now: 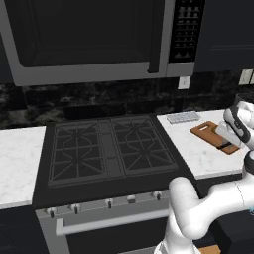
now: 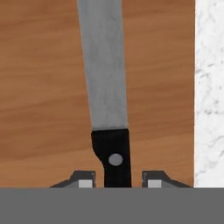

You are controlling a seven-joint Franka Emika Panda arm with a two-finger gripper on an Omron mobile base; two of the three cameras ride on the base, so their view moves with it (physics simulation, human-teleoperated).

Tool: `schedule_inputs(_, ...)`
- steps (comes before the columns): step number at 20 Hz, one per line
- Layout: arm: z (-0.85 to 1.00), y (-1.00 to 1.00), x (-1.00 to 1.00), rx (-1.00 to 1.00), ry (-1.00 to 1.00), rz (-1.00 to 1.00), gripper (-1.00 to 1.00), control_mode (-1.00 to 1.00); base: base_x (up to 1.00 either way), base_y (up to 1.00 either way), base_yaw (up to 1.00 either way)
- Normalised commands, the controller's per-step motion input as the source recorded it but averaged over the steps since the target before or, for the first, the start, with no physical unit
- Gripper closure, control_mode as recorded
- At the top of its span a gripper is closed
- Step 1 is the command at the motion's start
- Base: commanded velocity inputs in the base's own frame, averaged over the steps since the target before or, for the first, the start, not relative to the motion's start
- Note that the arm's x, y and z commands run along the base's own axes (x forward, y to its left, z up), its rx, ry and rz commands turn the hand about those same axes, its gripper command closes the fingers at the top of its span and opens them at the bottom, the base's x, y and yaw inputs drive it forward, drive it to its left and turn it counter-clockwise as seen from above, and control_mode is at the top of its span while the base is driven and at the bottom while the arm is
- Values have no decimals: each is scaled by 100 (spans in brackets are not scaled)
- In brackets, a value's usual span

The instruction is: Place the appropriate cutting tool for cutting the avocado skin on the cutting board.

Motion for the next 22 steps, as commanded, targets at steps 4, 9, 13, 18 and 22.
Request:
schedule_inputs(4, 31, 27, -57, 0, 0, 0, -100, -100, 0, 0, 0)
schedule_inputs(9, 35, 54, -75, 0, 1, 0, -100, -100, 0, 0, 0)
schedule_inputs(13, 53, 71, -66, -2, 5, 0, -100, -100, 0, 0, 0)
schedule_inputs(18, 58, 81, -58, -5, 8, 0, -100, -100, 0, 0, 0)
schedule_inputs(22, 53, 80, -58, -5, 6, 0, -100, -100, 0, 0, 0)
